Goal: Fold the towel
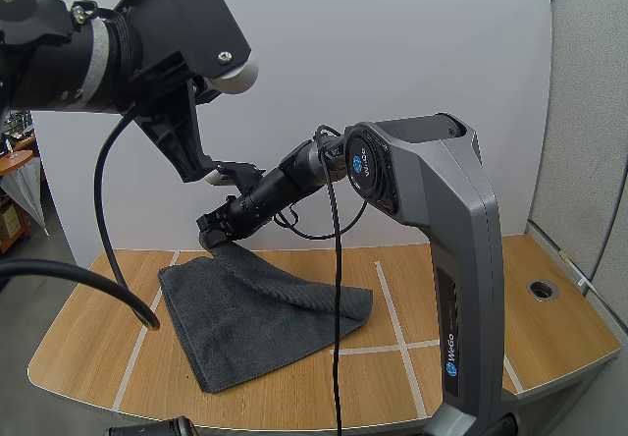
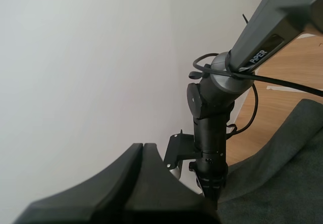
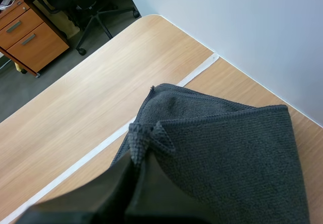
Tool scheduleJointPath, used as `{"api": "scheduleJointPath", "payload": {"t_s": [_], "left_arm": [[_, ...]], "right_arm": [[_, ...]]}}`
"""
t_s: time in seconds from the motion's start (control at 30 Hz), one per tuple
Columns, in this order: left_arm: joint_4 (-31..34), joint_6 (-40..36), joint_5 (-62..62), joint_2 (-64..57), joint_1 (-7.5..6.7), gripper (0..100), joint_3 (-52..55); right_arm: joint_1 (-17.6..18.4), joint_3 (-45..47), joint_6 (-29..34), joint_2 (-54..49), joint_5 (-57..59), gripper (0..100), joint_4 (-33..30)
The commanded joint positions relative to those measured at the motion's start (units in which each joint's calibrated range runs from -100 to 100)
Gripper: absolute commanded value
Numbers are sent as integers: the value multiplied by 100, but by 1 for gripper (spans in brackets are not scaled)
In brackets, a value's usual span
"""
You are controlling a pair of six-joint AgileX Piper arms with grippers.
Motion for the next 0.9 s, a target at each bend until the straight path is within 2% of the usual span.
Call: {"api": "scheduleJointPath", "payload": {"t_s": [0.0, 0.2, 0.23, 0.27, 0.33, 0.4, 0.63, 0.77, 0.87], "left_arm": [[-79, -31, 20, -36, -23, 0, -29], [-79, -31, 20, -36, -23, 0, -29], [-79, -31, 20, -36, -23, 0, -29], [-79, -31, 20, -36, -23, 0, -29], [-79, -31, 20, -36, -23, 0, -29], [-79, -31, 20, -36, -23, 0, -29], [-79, -31, 20, -36, -23, 0, -29], [-79, -31, 20, -36, -23, 0, -29], [-79, -31, 20, -36, -23, 0, -29]], "right_arm": [[14, -12, -7, -59, 0, 0, -24], [14, -12, -7, -59, 17, 0, -37], [14, -12, -7, -59, 47, 4, -38], [14, -12, -7, -59, 106, 19, -38], [14, -12, -7, -59, 233, 54, -38], [14, -12, 2, -59, 374, 100, -38], [-137, -12, 81, -397, 463, 100, -295], [-419, -12, 81, -667, 798, 100, -323], [-687, 3, 93, -737, 1314, 100, -608]]}}
